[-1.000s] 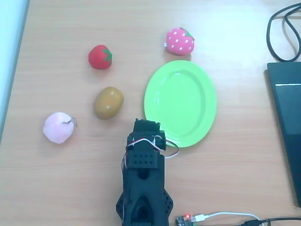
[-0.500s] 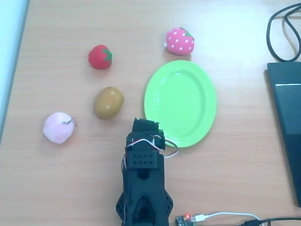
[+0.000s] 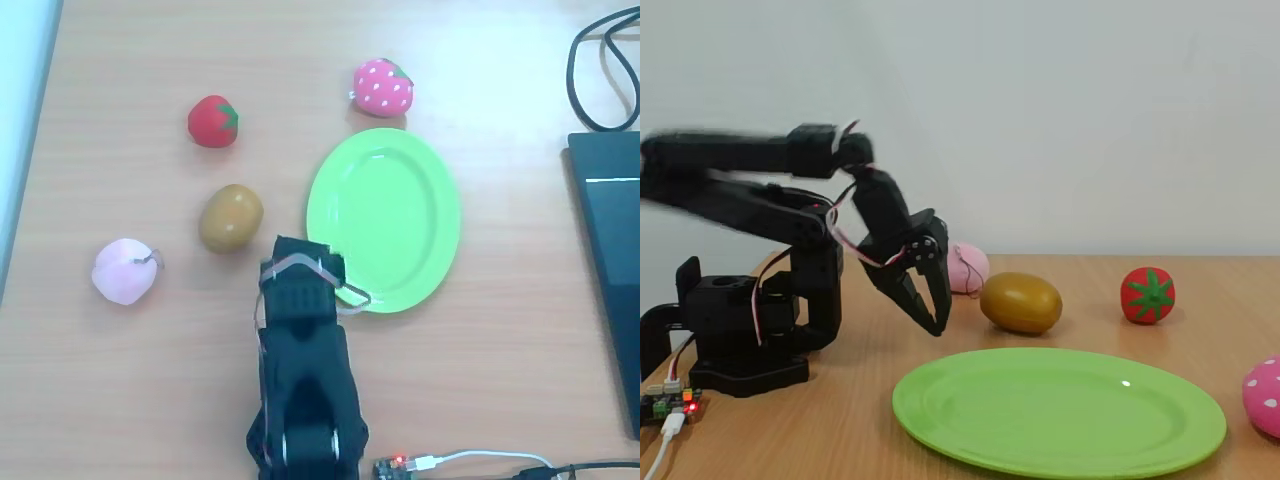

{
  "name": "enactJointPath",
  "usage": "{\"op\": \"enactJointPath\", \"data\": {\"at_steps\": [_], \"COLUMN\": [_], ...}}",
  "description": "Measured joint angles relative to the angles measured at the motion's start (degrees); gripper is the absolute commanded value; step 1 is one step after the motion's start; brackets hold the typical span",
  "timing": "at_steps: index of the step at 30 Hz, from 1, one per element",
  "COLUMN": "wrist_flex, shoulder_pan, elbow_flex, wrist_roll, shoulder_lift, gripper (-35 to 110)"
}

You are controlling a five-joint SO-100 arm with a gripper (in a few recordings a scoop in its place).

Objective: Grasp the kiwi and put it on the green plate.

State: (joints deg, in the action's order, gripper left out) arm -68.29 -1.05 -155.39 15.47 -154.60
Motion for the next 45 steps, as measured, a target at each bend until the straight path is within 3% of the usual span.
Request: {"op": "enactJointPath", "data": {"at_steps": [5, 10, 15, 18, 22, 39, 45], "wrist_flex": [-3.25, -7.65, -12.04, -13.97, -14.41, -22.32, -23.38], "shoulder_pan": [-2.37, -6.15, -8.96, -8.70, -8.17, -7.65, -8.35], "elbow_flex": [13.97, 24.61, 28.74, 30.94, 31.46, 40.34, 42.89], "wrist_roll": [-0.53, -8.09, -13.45, -15.56, -17.05, -23.64, -24.79], "shoulder_lift": [13.10, 22.85, 29.18, 30.41, 30.41, 37.71, 39.55], "gripper": [-8, -8, -8, 3, 4, 69, 72]}}
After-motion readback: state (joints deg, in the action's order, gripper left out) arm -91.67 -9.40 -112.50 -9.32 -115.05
